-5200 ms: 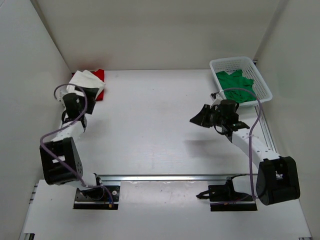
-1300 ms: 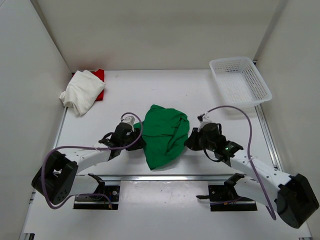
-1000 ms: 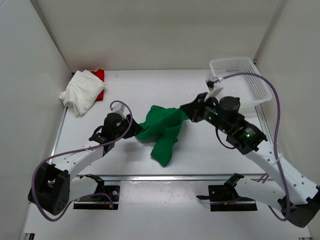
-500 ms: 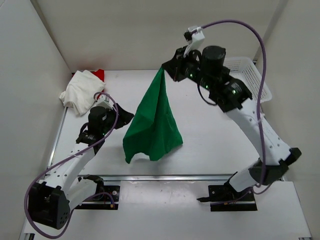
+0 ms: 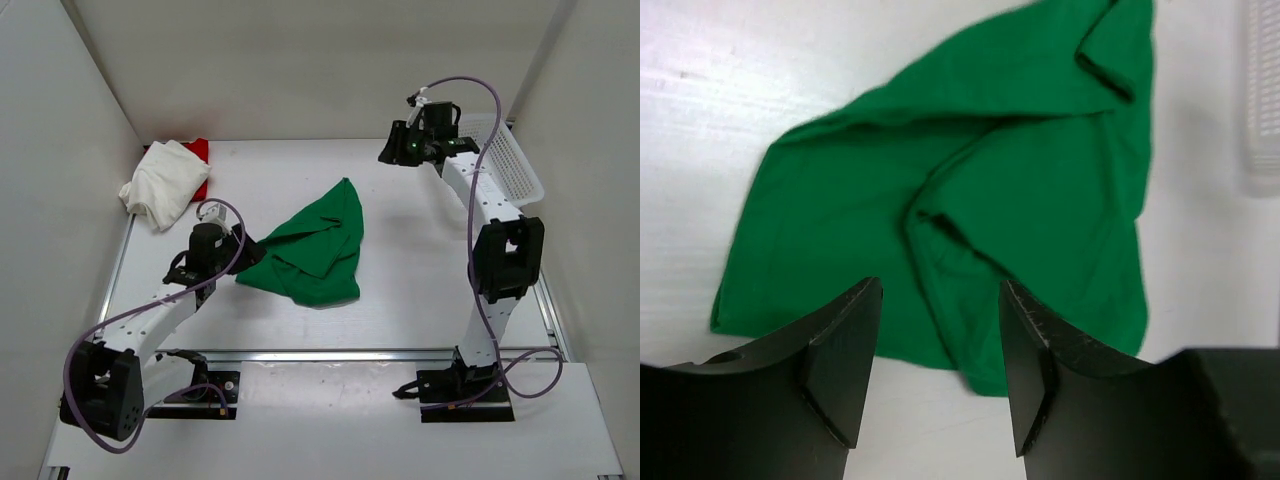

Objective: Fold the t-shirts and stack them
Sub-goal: Flatten out the tshirt

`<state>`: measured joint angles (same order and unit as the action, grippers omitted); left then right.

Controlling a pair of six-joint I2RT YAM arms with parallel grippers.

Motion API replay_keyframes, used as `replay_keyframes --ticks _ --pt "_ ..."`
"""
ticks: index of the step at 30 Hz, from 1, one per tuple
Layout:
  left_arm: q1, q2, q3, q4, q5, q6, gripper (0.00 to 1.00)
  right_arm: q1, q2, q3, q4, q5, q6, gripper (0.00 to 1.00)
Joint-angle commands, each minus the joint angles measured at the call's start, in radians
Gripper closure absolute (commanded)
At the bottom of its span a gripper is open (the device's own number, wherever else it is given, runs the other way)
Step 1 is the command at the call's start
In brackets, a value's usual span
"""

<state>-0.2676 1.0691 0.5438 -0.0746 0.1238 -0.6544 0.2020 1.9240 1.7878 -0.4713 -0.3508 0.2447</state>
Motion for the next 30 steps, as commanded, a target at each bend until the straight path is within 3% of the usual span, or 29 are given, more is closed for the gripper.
replay_keyframes --ticks 1,3,5,7,10,15,20,23,30 --pt "-0.021 0.017 -0.024 0.006 -0.059 0.007 0.39 0.037 -0.121 -0.037 0.042 0.001 -0.021 0.65" --pt "-0.010 0.037 -0.051 0.004 -0.098 0.003 0.39 0.080 -0.254 -0.205 0.112 0.059 -0.022 0.70" --pt "0.042 0.035 -0.083 0.009 -0.086 -0.034 0.40 0.140 -0.349 -0.443 0.241 0.061 0.025 0.89" --pt "0.097 0.010 -0.155 0.024 -0.060 -0.085 0.41 0.175 -0.442 -0.599 0.342 0.029 0.056 0.99" --pt "0.134 -0.050 -0.214 0.027 -0.114 -0.113 0.41 0.250 -0.525 -0.776 0.431 0.042 0.099 0.99" --pt "0.125 -0.028 -0.257 0.058 -0.122 -0.143 0.39 0.298 -0.582 -0.955 0.525 0.010 0.163 0.91" --pt "0.119 0.072 -0.285 0.177 -0.104 -0.194 0.41 0.327 -0.554 -1.031 0.580 -0.011 0.203 0.69" --pt "0.100 0.113 -0.268 0.222 -0.105 -0.206 0.58 0.375 -0.514 -1.024 0.591 -0.001 0.205 0.63" --pt "0.076 0.141 -0.237 0.245 -0.104 -0.214 0.86 0.383 -0.366 -0.989 0.651 -0.031 0.257 0.59"
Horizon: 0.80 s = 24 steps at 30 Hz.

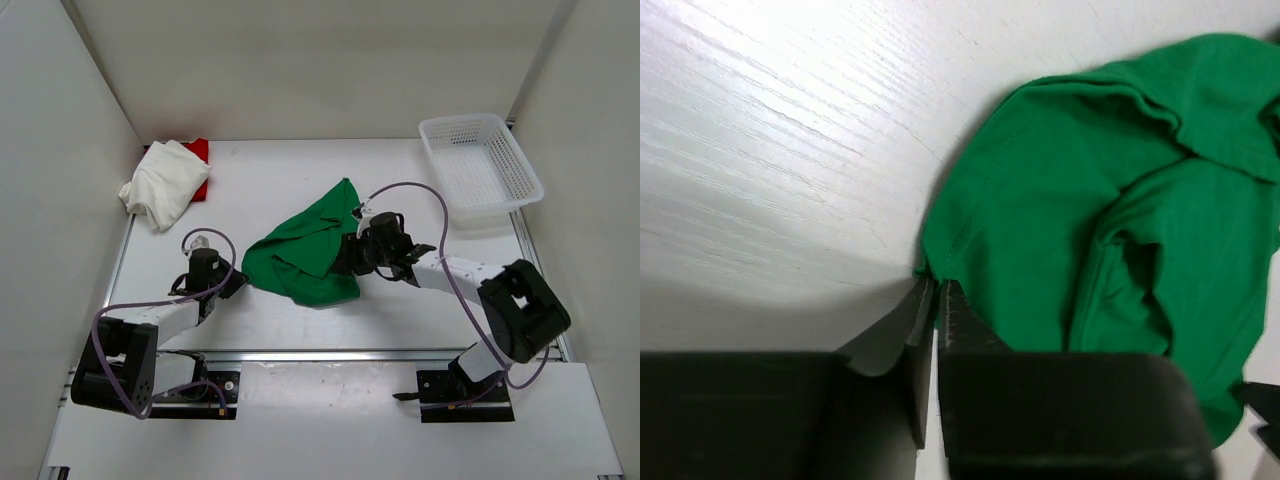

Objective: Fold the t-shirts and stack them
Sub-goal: Flatten out the tshirt

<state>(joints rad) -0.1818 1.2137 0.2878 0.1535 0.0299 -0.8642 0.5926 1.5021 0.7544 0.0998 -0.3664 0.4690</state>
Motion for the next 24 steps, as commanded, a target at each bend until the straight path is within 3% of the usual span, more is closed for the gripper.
replay_keyframes --ticks 1,4,7,12,18,24 --pt "-0.008 -0.006 0.019 0.014 -0.015 -0.004 0.90 -0.011 0.067 0.060 0.083 -0.029 0.040 0.58" --pt "-0.013 -0.034 0.020 0.006 -0.021 -0.001 1.00 -0.016 0.115 0.063 0.127 -0.034 0.072 0.55" --pt "-0.031 -0.066 0.036 -0.006 -0.028 0.011 1.00 -0.024 0.158 0.080 0.158 -0.069 0.105 0.56" --pt "-0.074 -0.108 0.091 -0.055 -0.048 0.048 1.00 -0.037 0.191 0.148 0.164 -0.089 0.120 0.74" --pt "-0.068 -0.137 0.093 -0.060 -0.048 0.056 1.00 -0.054 0.210 0.241 0.057 -0.072 0.091 0.55" --pt "-0.064 -0.128 0.073 -0.049 -0.033 0.048 1.00 -0.045 0.247 0.249 -0.022 -0.054 0.083 0.53"
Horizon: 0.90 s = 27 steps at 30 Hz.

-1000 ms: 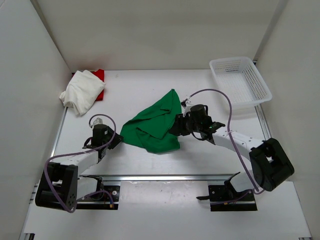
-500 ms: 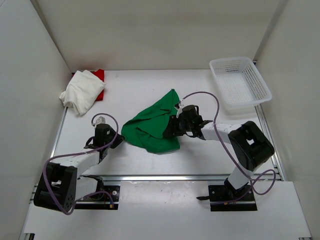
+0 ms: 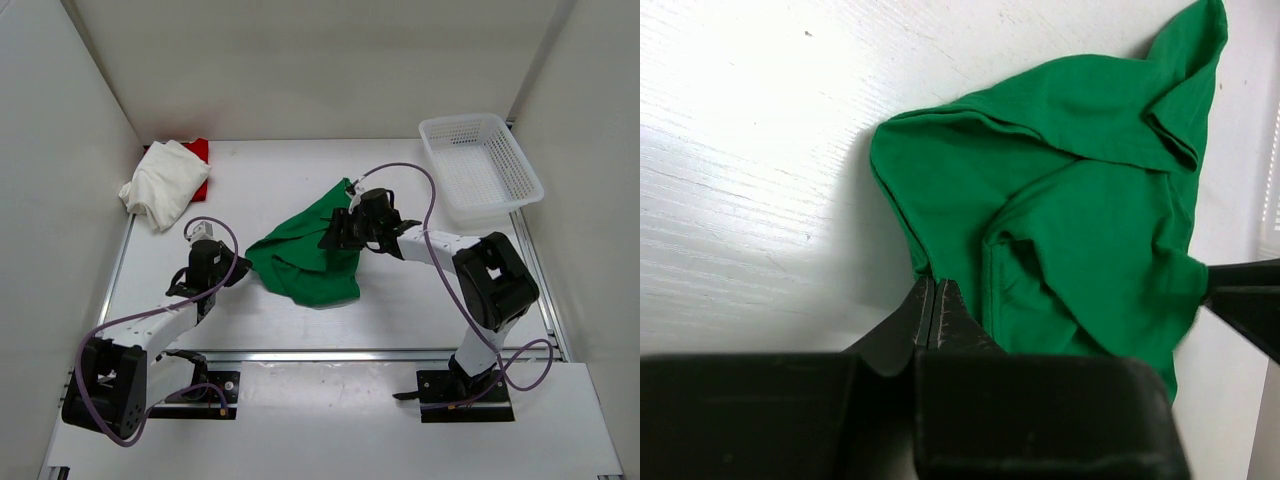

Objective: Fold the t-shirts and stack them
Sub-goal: Flatten out the tshirt

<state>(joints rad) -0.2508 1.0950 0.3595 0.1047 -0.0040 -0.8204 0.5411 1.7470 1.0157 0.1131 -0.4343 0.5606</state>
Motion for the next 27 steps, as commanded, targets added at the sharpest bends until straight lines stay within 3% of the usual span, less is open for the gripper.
replay_keyframes --ticks 1,4,5,9,13,19,24,27 --pt "0.007 -0.007 -0.004 0.010 0.004 0.004 1.00 0.014 -0.001 -0.019 -0.032 0.014 -0.010 0.52" --pt "0.011 0.000 0.012 0.013 0.019 0.001 1.00 0.014 0.000 -0.014 -0.068 0.020 -0.013 0.54" --pt "0.004 0.002 0.012 0.015 0.018 0.003 1.00 0.017 0.015 -0.003 -0.081 0.014 -0.018 0.59" --pt "0.004 0.006 0.035 0.012 0.042 -0.002 1.00 0.039 0.002 0.032 -0.113 0.022 -0.041 1.00" --pt "0.010 -0.023 0.090 -0.022 0.067 0.007 1.00 0.051 -0.156 0.058 -0.180 0.104 -0.109 0.99" --pt "0.070 -0.072 0.202 -0.056 0.142 0.021 1.00 0.048 -0.498 0.340 -0.438 0.207 -0.246 0.99" --pt "0.180 -0.092 0.271 -0.103 0.167 0.033 1.00 0.118 -0.517 0.692 -0.682 0.298 -0.347 1.00" --pt "0.202 -0.107 0.326 -0.172 0.127 0.076 1.00 0.042 -0.488 0.874 -0.722 0.206 -0.366 1.00"
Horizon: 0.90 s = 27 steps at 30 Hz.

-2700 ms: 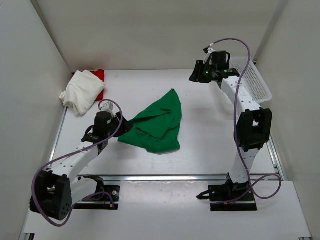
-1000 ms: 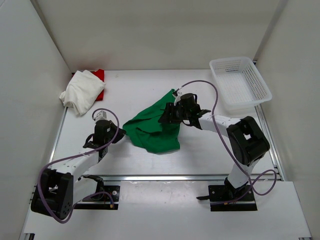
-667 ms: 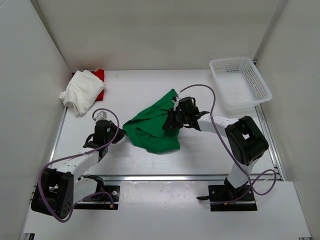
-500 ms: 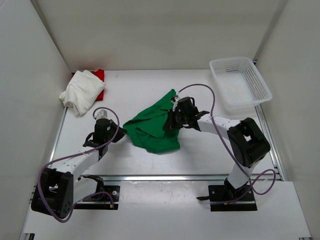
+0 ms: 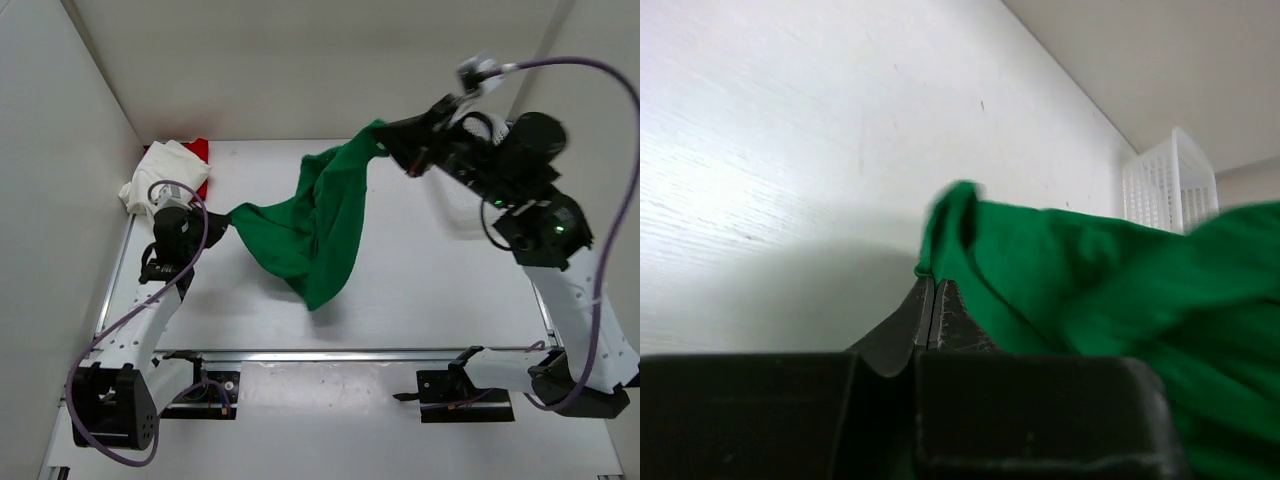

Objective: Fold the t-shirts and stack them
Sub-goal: Flatten out the tshirt

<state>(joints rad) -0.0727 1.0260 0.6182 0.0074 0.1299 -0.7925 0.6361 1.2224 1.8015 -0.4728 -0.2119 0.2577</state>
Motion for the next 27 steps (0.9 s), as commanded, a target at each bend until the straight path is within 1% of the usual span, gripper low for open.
replay_keyframes --ticks 1,3,4,5,6,7,8,9,10,11,12,13,14,15,16,17,18,20,21,22,23,24,25,26,27 --pt "0.024 -0.044 0.087 -0.083 -0.027 0.062 1.00 -0.125 0.042 0.129 -0.130 -0.091 -0.042 1.00" --pt "0.034 -0.047 0.112 -0.112 -0.051 0.082 1.00 -0.359 0.034 0.130 -0.061 -0.298 -0.005 1.00" --pt "0.034 -0.044 0.118 -0.119 -0.053 0.090 1.00 -0.431 0.023 0.071 -0.031 -0.358 0.042 1.00" --pt "0.037 -0.052 0.111 -0.121 -0.064 0.084 1.00 -0.573 0.025 -0.044 0.093 -0.514 0.125 1.00" --pt "0.047 -0.046 0.113 -0.126 -0.064 0.082 1.00 -0.693 0.010 -0.115 0.270 -0.670 0.223 1.00" --pt "0.045 -0.049 0.109 -0.121 -0.073 0.084 1.00 -0.728 0.032 -0.260 0.448 -0.731 0.279 1.00" --pt "0.054 -0.047 0.100 -0.119 -0.066 0.085 1.00 -0.757 0.092 -0.349 0.518 -0.810 0.355 1.00" --pt "0.050 -0.052 0.097 -0.116 -0.065 0.085 1.00 -0.756 0.126 -0.369 0.545 -0.820 0.359 1.00" --pt "0.053 -0.047 0.092 -0.119 -0.072 0.087 1.00 -0.716 0.216 -0.348 0.454 -0.766 0.318 1.00" --pt "0.060 -0.041 0.086 -0.121 -0.082 0.093 1.00 -0.704 0.312 -0.293 0.403 -0.733 0.239 1.00" --pt "0.065 -0.043 0.086 -0.121 -0.085 0.096 1.00 -0.658 0.374 -0.212 0.322 -0.666 0.169 1.00" --pt "0.070 -0.043 0.081 -0.129 -0.096 0.105 1.00 -0.644 0.488 -0.164 0.227 -0.631 0.129 1.00" --pt "0.062 -0.041 0.097 -0.133 -0.102 0.110 1.00 -0.600 0.620 -0.010 0.180 -0.594 0.095 1.00" --pt "0.057 -0.037 0.098 -0.144 -0.117 0.122 1.00 -0.555 0.687 0.174 0.072 -0.518 0.053 1.00" --pt "0.063 -0.035 0.104 -0.150 -0.125 0.125 1.00 -0.524 0.824 0.279 -0.038 -0.439 0.026 1.00" --pt "0.062 -0.032 0.103 -0.152 -0.128 0.131 1.00 -0.498 0.974 0.523 -0.153 -0.364 0.025 1.00" --pt "0.063 -0.027 0.101 -0.152 -0.127 0.133 1.00 -0.489 1.056 0.693 -0.183 -0.330 0.023 1.00" --pt "0.056 -0.014 0.094 -0.144 -0.128 0.133 1.00 -0.501 1.024 0.596 -0.051 -0.313 0.103 0.97" --pt "0.054 -0.006 0.083 -0.141 -0.122 0.133 1.00 -0.497 0.996 0.552 -0.034 -0.320 0.135 0.88" --pt "0.057 -0.001 0.083 -0.127 -0.116 0.127 1.00 -0.507 0.987 0.565 -0.053 -0.310 0.129 0.76" --pt "0.059 0.005 0.074 -0.112 -0.099 0.119 1.00 -0.501 0.974 0.571 -0.123 -0.278 0.089 0.66" --pt "0.056 0.008 0.065 -0.104 -0.093 0.113 1.00 -0.492 0.967 0.625 -0.180 -0.244 0.051 0.64" --pt "0.060 0.011 0.058 -0.096 -0.085 0.107 1.00 -0.466 0.962 0.659 -0.290 -0.166 -0.009 0.61" --pt "0.051 0.020 0.049 -0.083 -0.069 0.099 1.00 -0.429 0.927 0.662 -0.388 -0.077 -0.055 0.61" --pt "0.054 0.023 0.038 -0.077 -0.059 0.087 1.00 -0.409 0.878 0.623 -0.427 -0.040 -0.072 0.61"
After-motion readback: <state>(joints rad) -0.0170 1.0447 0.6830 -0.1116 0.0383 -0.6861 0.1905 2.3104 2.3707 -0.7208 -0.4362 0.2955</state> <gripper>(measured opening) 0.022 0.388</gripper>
